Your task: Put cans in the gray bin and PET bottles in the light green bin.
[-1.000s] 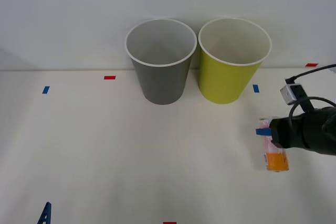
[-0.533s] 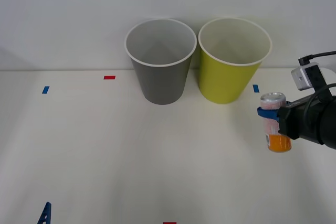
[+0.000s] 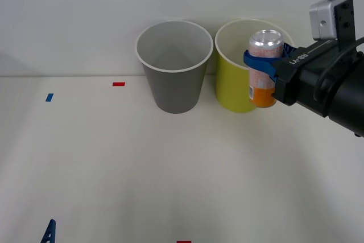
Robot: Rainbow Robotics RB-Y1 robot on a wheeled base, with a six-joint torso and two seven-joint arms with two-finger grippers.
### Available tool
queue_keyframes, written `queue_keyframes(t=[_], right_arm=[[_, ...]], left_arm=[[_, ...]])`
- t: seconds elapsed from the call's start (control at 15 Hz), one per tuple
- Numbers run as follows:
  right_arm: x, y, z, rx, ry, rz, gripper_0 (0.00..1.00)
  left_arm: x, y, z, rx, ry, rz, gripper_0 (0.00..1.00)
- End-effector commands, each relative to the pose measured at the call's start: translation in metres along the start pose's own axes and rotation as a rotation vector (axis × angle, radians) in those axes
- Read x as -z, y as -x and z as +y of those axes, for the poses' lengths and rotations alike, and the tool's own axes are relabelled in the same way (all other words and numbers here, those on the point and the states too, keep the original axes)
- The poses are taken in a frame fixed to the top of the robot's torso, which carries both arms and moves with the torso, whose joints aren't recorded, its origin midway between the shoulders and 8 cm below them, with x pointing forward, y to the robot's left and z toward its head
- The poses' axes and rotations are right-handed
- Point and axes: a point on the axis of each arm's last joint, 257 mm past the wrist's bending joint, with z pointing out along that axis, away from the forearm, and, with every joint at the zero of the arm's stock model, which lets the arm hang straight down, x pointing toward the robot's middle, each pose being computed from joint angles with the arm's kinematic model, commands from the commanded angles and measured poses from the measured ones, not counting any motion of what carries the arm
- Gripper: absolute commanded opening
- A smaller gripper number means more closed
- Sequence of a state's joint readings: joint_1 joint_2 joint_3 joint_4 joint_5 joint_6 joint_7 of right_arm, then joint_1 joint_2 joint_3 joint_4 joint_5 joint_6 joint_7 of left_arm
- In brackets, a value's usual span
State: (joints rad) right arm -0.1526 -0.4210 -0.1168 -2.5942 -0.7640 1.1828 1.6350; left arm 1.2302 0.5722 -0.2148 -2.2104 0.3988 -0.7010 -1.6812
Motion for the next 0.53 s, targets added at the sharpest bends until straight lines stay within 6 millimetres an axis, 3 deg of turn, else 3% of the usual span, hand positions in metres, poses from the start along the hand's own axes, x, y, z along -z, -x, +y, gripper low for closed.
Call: queue_keyframes(t=[0.07, 0.27, 0.53], right_arm=[[-0.033, 0.040, 0.016, -0.041, 0.059, -0.086, 0.00], [-0.065, 0.079, 0.030, -0.069, 0.117, -0.142, 0.00], [-0.098, 0.102, 0.035, -0.034, 0.141, -0.165, 0.00]], left_arm=[[0.000, 0.000, 0.000, 0.000, 0.000, 0.000, 1.00], [0.000, 0.000, 0.000, 0.000, 0.000, 0.000, 1.00], [0.000, 0.000, 0.000, 0.000, 0.000, 0.000, 1.00]])
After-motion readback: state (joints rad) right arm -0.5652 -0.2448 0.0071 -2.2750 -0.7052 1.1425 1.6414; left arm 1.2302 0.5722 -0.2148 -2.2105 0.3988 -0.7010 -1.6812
